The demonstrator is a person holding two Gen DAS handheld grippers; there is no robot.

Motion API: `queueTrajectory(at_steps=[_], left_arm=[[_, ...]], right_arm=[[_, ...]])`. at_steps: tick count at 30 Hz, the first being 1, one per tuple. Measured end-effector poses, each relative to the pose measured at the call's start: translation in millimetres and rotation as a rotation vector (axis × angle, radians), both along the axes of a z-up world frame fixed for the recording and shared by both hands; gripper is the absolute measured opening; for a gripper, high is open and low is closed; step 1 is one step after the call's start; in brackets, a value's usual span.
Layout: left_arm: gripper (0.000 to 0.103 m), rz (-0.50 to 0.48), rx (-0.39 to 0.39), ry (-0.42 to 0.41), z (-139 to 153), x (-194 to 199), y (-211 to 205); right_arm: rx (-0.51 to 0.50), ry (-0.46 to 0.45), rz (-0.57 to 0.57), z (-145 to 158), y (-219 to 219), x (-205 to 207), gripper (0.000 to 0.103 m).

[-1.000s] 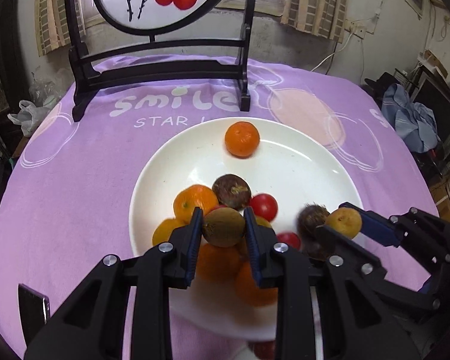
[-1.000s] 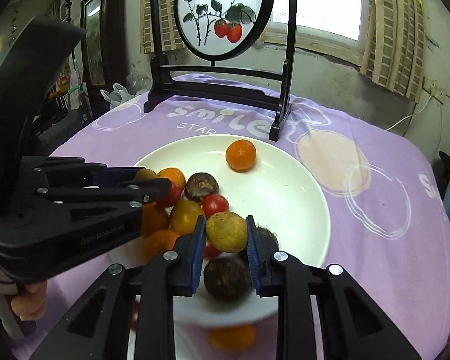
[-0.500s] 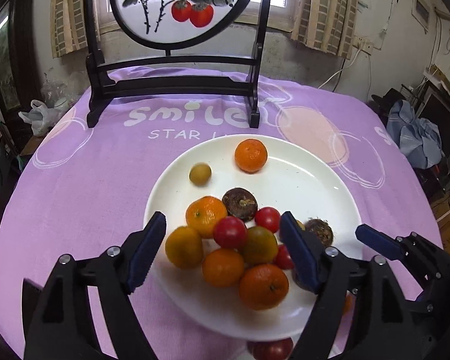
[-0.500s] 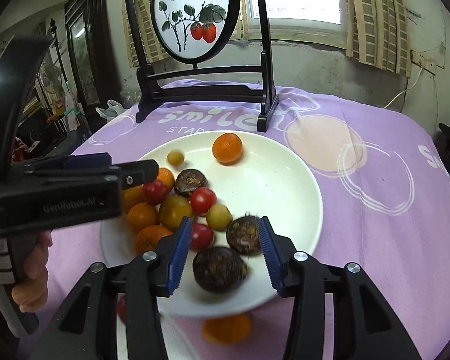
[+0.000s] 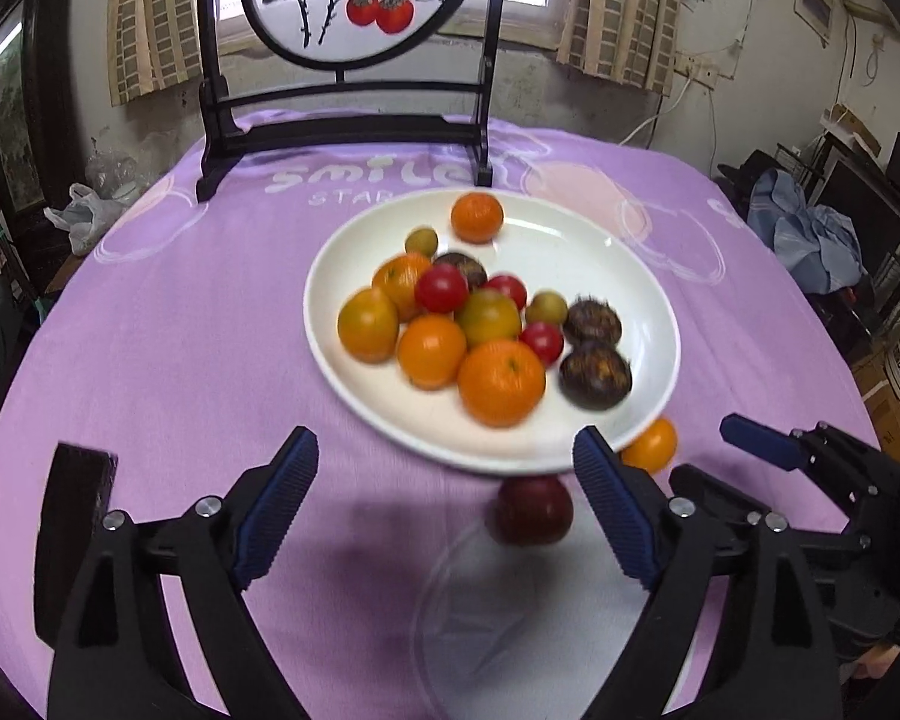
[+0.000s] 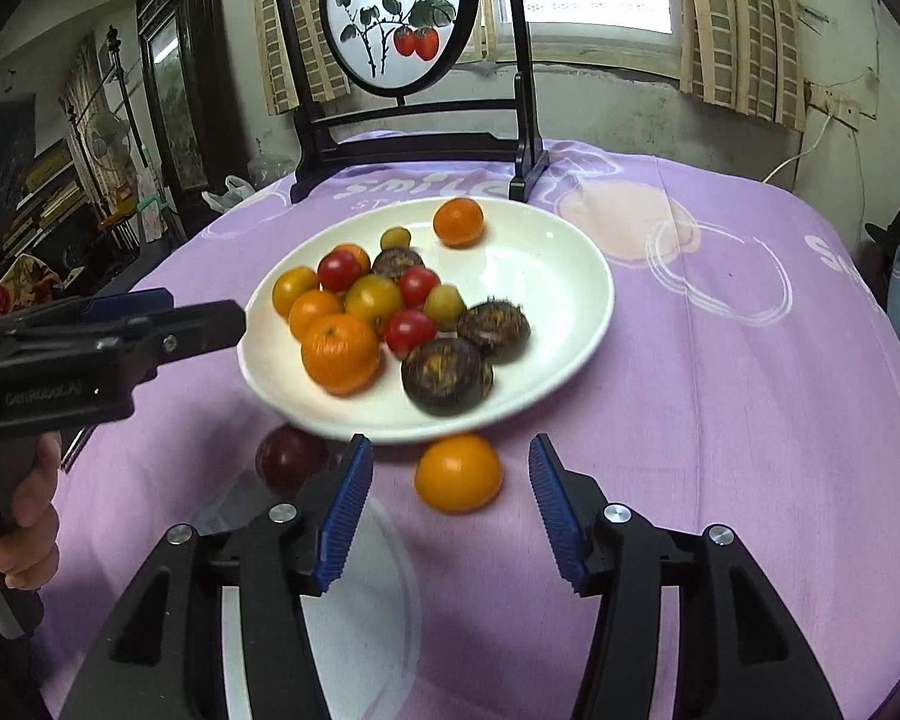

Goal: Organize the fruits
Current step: 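Open the right gripper over the plate while the left releases its olive-green fruit, then grasp an orange tomato with the right gripper while the left grasps a dark red tomato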

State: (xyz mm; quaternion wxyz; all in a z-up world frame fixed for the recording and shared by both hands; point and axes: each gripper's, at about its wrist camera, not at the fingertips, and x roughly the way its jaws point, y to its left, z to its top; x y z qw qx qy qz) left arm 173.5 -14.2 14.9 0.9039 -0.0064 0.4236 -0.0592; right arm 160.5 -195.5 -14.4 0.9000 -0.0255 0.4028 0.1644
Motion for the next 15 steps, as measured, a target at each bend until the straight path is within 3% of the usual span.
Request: queueTrajectory(at_steps=[7,15], left_arm=[[0.090,-0.006,-0.015,0.034,-23.5,-3.3,6.3],[0.090,-0.012,-0.006,0.037,-34.5,0.1,12.7]], right_arm=[[-0.047,0.037,-0.005,-14.0,5.4,-4.2,0.056],[-0.118,0.077,-0.026,-35.7,21.0,21.2,0.056]])
